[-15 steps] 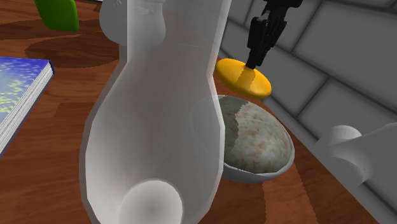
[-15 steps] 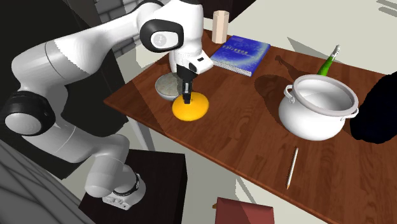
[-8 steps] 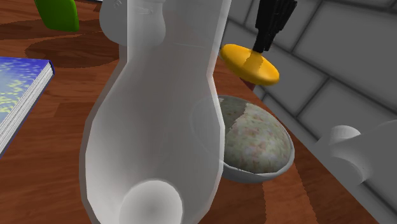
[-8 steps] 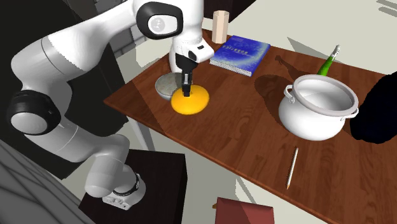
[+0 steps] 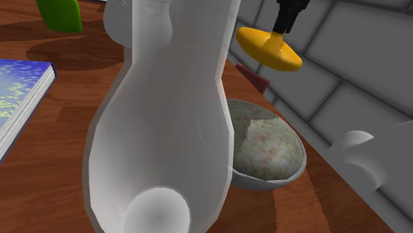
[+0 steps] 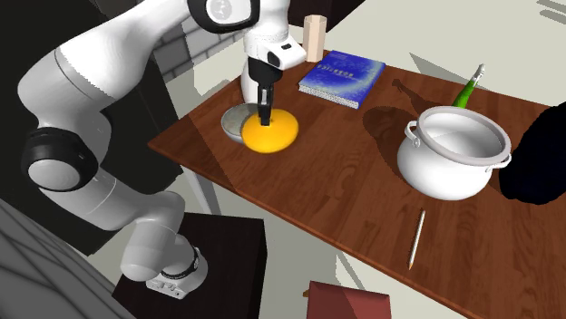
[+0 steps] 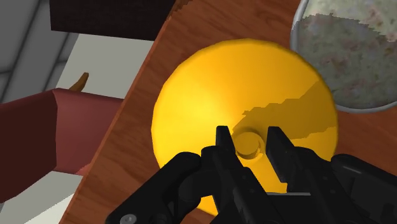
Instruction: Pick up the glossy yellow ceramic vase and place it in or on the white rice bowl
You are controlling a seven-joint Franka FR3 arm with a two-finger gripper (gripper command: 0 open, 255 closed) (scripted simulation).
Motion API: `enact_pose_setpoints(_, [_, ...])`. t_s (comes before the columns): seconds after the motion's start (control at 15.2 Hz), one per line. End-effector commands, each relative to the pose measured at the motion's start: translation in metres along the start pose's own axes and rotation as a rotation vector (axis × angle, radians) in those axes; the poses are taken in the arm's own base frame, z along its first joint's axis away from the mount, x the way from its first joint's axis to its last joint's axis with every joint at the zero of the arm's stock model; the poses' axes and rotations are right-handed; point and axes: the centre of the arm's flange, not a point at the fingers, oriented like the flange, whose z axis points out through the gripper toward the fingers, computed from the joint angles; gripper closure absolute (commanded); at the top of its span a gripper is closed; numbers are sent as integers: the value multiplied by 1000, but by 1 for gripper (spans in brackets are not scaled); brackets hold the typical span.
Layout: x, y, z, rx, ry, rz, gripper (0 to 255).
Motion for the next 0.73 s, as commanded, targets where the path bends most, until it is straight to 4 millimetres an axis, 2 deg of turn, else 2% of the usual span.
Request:
enact_pose_setpoints(0.0, [0, -1, -11, 0, 0, 0, 255])
enact_pose_setpoints(0.33, [-2, -1, -34, 0, 0, 0, 255])
enact_pose_setpoints(0.66, [-32, -57, -50, 0, 0, 0, 255])
